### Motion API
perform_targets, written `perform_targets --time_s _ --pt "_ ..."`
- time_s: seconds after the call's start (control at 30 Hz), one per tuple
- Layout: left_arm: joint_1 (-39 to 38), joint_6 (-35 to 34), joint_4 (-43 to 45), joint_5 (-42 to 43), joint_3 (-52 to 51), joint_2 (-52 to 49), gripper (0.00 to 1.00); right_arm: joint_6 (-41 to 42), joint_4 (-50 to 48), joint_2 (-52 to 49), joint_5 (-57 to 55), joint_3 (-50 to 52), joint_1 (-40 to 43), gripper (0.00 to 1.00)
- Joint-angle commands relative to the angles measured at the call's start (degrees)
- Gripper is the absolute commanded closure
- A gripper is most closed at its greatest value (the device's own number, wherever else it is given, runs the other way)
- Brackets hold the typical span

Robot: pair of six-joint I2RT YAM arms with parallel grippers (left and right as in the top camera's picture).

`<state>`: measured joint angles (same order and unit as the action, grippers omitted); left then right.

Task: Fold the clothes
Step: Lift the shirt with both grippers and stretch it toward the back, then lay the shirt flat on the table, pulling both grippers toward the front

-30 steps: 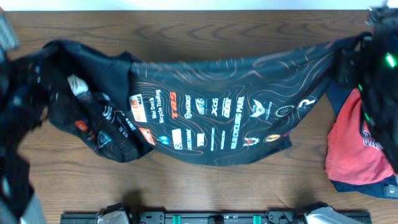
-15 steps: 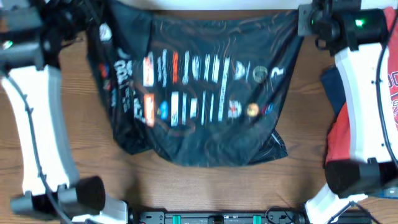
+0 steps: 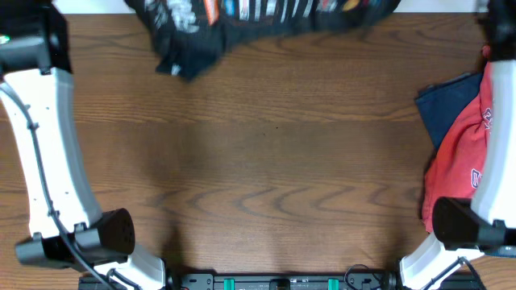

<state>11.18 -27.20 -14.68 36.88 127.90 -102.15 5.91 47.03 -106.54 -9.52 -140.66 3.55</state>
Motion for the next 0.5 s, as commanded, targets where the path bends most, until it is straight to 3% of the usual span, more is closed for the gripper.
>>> perform_targets --time_s 0.0,0.13,0.23,0.37,0.47 --pt "3.93 -2.49 -5.03 3.67 4.39 2.05 0.94 1.68 5.95 1.18 -4.22 -2.69 4.55 0.99" --pt "4.42 2.84 -27.41 7.28 4.11 2.14 0.94 1.77 18.78 0.79 -4.17 -0.83 6.49 0.99" --pt "2.95 12.48 -46.29 7.21 2.69 0.90 0.94 1.73 26.99 0.44 -4.20 3.56 6.80 0.99" --pt "0.96 22.29 -64.32 5.33 0.07 -1.64 0.94 1.66 32.83 0.44 -4.15 12.28 6.78 0.99" --pt "-0.68 27.52 -72.61 -0.31 -4.76 -3.10 0.94 1.70 36.52 0.44 -4.20 20.22 6.86 0.99"
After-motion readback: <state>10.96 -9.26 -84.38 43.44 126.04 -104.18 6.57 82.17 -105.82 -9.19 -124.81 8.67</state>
